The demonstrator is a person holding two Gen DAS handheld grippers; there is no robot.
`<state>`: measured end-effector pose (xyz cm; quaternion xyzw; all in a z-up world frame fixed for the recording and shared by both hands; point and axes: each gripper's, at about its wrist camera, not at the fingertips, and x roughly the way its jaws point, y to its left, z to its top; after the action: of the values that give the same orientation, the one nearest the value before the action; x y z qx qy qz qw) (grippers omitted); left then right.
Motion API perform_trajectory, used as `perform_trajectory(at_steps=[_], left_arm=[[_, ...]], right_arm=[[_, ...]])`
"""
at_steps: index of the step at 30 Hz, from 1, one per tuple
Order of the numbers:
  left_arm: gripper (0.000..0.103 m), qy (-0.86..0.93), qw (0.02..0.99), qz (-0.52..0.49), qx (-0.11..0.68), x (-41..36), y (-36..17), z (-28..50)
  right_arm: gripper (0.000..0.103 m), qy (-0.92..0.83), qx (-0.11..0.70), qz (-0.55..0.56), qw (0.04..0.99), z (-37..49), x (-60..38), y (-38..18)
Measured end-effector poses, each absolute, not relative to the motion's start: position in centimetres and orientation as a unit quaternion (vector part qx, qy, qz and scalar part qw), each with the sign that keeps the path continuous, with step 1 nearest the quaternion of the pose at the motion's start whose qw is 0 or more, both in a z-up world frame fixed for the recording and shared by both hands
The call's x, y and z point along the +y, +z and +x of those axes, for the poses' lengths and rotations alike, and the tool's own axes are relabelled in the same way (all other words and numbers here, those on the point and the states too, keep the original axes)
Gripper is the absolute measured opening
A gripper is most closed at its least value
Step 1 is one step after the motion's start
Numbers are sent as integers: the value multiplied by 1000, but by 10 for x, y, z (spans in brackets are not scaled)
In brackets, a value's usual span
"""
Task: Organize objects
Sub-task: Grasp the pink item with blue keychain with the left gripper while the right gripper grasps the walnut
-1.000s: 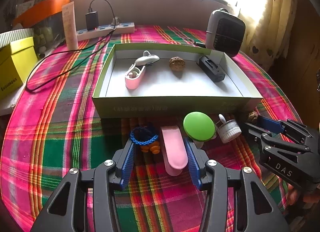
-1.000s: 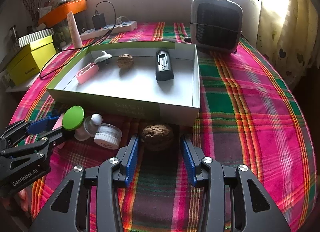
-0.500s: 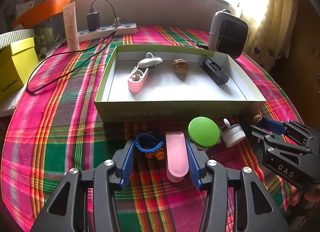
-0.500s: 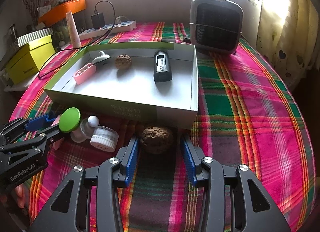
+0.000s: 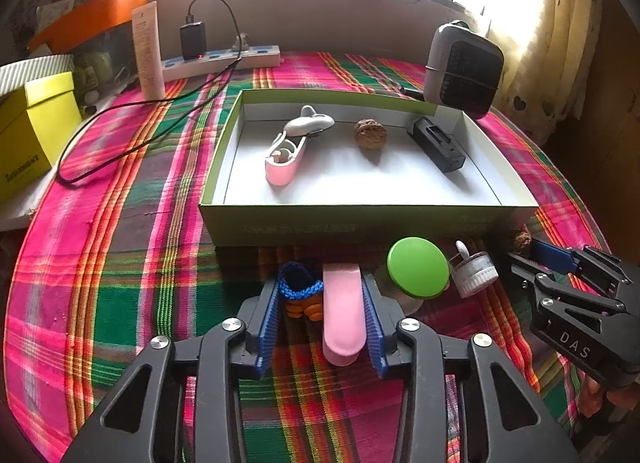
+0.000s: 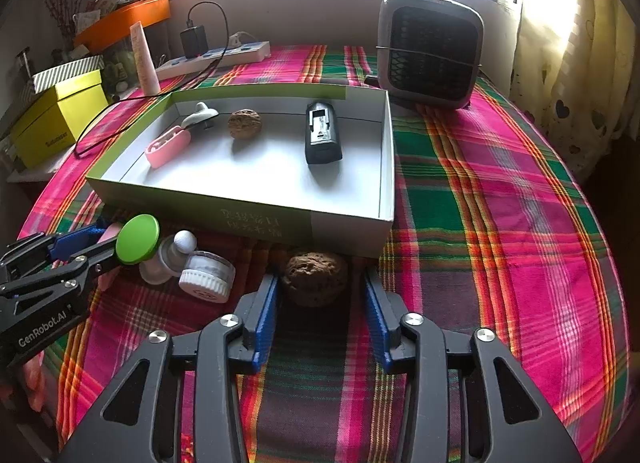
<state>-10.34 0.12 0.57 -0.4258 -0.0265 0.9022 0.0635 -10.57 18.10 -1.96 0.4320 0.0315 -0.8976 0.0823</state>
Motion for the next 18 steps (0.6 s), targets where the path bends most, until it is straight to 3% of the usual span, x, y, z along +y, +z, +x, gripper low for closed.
perform_trajectory(at_steps=[18], left_arm=[[33, 902, 62, -427, -25, -1, 5, -92]], right_arm=[[34, -898, 31, 431, 82, -101, 181, -19]])
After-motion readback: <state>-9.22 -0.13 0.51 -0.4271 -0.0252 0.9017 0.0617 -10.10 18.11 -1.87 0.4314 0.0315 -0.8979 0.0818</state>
